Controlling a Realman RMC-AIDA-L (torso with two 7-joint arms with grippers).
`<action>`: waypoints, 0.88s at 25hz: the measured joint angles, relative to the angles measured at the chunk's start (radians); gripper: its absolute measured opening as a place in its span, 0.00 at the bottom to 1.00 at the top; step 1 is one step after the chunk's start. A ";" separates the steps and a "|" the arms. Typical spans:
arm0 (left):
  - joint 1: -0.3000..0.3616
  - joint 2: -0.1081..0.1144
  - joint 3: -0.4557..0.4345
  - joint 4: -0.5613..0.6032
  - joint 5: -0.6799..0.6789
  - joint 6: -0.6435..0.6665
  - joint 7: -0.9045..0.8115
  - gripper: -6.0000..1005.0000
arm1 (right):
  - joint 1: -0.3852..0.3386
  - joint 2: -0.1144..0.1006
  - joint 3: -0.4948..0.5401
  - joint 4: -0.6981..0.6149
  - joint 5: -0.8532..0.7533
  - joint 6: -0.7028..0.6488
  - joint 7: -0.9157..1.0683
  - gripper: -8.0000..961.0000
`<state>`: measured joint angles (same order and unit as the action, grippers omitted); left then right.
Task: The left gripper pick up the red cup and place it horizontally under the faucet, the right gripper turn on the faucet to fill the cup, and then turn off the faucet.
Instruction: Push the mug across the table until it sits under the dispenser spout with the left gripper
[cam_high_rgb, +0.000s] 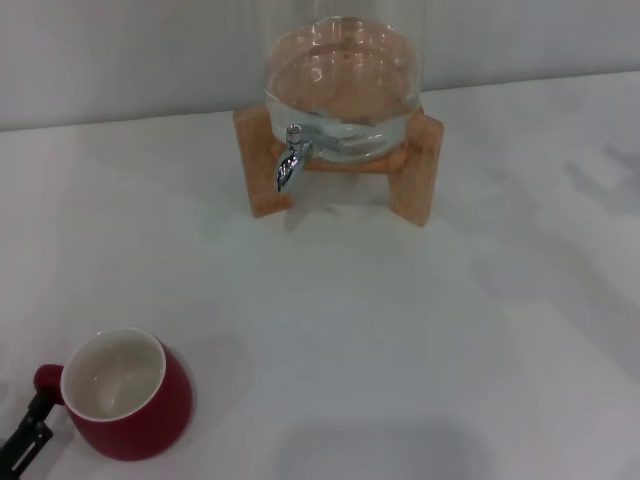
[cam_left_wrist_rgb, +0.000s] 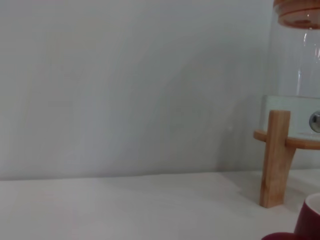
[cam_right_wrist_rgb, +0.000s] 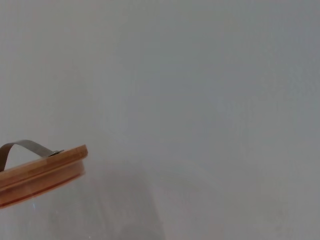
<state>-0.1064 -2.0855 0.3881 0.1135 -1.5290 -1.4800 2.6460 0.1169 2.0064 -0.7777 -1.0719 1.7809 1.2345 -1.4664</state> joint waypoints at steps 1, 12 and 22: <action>0.000 0.000 0.000 0.000 0.002 0.001 0.000 0.80 | 0.000 0.000 0.000 0.000 0.000 0.000 0.000 0.81; -0.001 -0.001 0.000 0.000 0.006 0.008 -0.001 0.80 | -0.007 0.000 0.000 0.007 0.000 0.005 0.000 0.81; -0.006 0.002 -0.002 0.004 0.004 0.008 -0.002 0.79 | -0.009 0.000 0.003 0.008 0.000 0.013 0.000 0.81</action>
<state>-0.1127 -2.0838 0.3865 0.1178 -1.5246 -1.4717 2.6435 0.1074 2.0065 -0.7746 -1.0642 1.7809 1.2471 -1.4664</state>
